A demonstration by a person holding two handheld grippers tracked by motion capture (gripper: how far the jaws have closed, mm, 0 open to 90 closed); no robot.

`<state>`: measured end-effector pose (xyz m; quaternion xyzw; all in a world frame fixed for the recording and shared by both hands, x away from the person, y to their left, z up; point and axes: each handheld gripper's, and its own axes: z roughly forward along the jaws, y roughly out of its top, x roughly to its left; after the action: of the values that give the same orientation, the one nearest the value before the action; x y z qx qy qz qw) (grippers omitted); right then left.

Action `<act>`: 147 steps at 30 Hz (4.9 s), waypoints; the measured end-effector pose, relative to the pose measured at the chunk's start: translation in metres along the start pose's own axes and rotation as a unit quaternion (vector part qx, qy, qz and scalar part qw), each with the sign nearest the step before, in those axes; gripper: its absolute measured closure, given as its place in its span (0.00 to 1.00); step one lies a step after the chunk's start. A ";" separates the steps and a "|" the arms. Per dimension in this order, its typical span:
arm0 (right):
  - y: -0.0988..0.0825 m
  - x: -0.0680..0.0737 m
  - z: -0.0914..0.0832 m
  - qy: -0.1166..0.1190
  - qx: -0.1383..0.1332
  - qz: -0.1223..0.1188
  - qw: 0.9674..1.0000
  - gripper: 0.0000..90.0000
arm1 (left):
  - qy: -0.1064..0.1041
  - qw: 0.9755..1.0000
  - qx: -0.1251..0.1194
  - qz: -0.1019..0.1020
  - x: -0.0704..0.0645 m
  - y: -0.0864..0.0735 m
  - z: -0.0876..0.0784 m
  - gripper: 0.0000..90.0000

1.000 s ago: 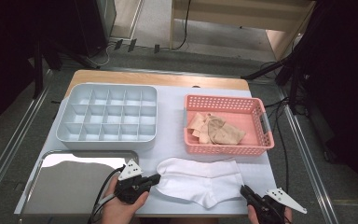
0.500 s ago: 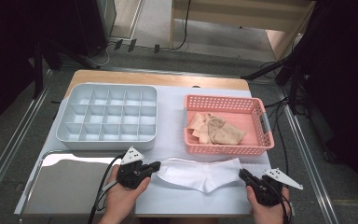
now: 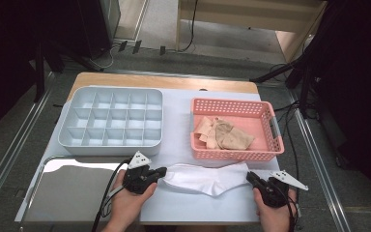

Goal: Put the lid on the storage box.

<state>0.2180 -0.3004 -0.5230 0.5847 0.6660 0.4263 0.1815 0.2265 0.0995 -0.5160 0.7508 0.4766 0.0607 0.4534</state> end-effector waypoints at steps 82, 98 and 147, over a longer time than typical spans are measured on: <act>-0.035 0.113 0.012 0.112 0.038 -0.094 0.989 0.96 | -0.003 1.000 0.005 0.019 -0.013 -0.008 0.008 0.96; -0.025 0.026 -0.035 0.008 -0.057 0.004 0.998 0.83 | -0.011 1.000 0.002 0.011 -0.008 -0.013 0.004 0.92; -0.019 0.019 -0.044 0.013 -0.079 0.048 0.996 0.91 | -0.012 0.998 -0.055 0.039 -0.061 -0.007 0.015 0.85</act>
<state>0.1693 -0.2977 -0.5077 0.5941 0.6041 0.4930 0.1977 0.1969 0.0438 -0.5090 0.7437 0.4369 0.0953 0.4970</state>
